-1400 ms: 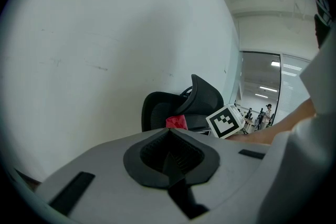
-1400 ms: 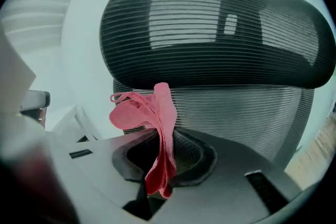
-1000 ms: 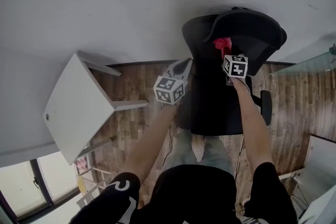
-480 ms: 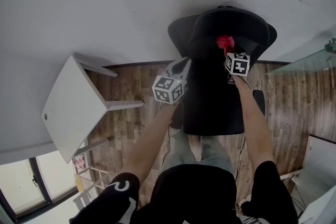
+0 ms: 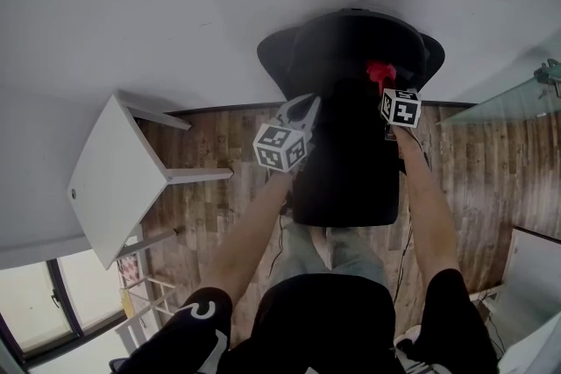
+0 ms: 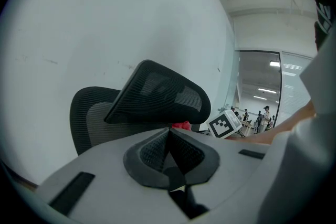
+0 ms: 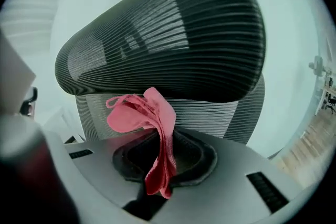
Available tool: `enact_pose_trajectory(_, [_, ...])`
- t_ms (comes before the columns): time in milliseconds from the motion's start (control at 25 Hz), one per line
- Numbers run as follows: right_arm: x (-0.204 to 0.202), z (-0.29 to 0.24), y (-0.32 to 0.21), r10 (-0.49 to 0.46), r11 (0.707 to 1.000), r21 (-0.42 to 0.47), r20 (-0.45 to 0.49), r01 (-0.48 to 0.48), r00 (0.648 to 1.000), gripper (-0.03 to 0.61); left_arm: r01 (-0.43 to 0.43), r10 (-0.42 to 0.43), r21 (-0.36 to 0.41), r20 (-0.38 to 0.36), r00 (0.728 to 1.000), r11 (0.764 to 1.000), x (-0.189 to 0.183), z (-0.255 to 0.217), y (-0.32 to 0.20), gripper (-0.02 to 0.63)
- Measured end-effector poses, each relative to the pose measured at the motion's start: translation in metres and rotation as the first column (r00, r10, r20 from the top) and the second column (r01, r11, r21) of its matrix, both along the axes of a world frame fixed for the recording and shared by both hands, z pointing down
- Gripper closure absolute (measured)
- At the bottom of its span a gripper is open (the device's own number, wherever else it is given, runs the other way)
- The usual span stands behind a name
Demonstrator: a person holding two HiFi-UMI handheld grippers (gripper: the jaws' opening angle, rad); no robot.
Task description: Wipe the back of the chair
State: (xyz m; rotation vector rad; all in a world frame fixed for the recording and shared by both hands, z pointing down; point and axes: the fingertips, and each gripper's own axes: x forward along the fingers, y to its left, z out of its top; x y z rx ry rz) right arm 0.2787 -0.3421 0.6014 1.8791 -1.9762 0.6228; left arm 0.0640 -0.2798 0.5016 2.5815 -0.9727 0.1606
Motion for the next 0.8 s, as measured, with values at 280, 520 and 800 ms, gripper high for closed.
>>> enact_pose_trajectory(280, [0.048, 0.000, 0.012, 0.032, 0.999, -0.002, 0.010, -0.032, 0.999, 0.505, -0.016, 0.016, 0.011, 0.001, 1.000, 1.000, 0.039, -0.008, 0.008, 0.591])
enact_pose_trajectory(520, [0.087, -0.008, 0.023, 0.078, 0.997, -0.004, 0.028, -0.078, 0.997, 0.505, -0.041, 0.041, 0.019, 0.030, 0.999, 0.999, 0.066, -0.016, 0.010, 0.591])
enact_pose_trajectory(800, [0.131, -0.005, 0.038, 0.126, 0.992, -0.011, 0.027, -0.125, 0.992, 0.505, -0.074, 0.074, 0.038, 0.015, 0.997, 0.997, 0.097, -0.031, 0.008, 0.591])
